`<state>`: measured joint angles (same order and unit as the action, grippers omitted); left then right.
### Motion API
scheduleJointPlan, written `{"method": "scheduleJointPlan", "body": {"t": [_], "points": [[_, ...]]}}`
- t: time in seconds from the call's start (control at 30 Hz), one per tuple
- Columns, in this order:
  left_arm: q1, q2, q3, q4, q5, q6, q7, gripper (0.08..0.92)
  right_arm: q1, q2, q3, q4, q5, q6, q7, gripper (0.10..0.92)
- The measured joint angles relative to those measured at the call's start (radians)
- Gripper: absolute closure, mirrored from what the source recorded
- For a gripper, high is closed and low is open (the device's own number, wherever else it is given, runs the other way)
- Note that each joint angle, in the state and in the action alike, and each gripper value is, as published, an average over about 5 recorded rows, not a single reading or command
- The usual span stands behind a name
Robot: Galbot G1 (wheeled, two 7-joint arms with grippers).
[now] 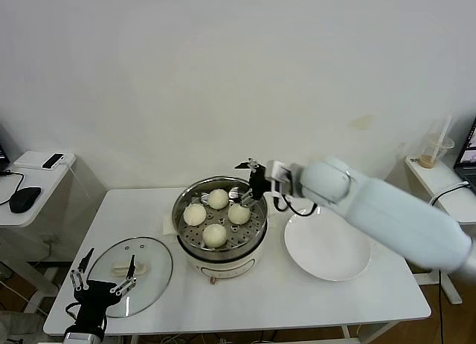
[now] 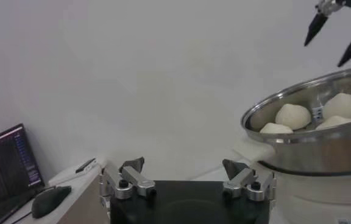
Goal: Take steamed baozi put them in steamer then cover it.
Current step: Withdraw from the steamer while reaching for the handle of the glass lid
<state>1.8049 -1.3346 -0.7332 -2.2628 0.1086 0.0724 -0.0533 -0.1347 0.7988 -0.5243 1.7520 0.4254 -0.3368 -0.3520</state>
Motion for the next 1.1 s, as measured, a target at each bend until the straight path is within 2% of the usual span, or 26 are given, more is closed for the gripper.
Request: {"method": "scheduleJointPlan", "body": {"t": [0.23,0.53,0.8,1.1], "points": [[-0.018,-0.002,0.012,0.026,0.011,-0.024,-0.007,0.177,-0.411,0.033,0.386,0.090,-0.075,0.174,0.099,0.203],[-0.052,-0.002,-0.001,0.082,0.106,-0.088,-0.014,0.177,-0.860,0.227,0.839,0.150,-0.148,0.352,0.111,0.203],[-0.065,0.012,-0.009,0.135,0.338,-0.133,-0.037,0.177,-1.138,0.402,1.100,0.172,-0.186,0.427,0.116,0.203],[-0.038,0.031,-0.030,0.158,0.677,-0.136,-0.039,0.177,-1.306,0.511,1.254,0.170,-0.223,0.447,0.138,0.203]]}}
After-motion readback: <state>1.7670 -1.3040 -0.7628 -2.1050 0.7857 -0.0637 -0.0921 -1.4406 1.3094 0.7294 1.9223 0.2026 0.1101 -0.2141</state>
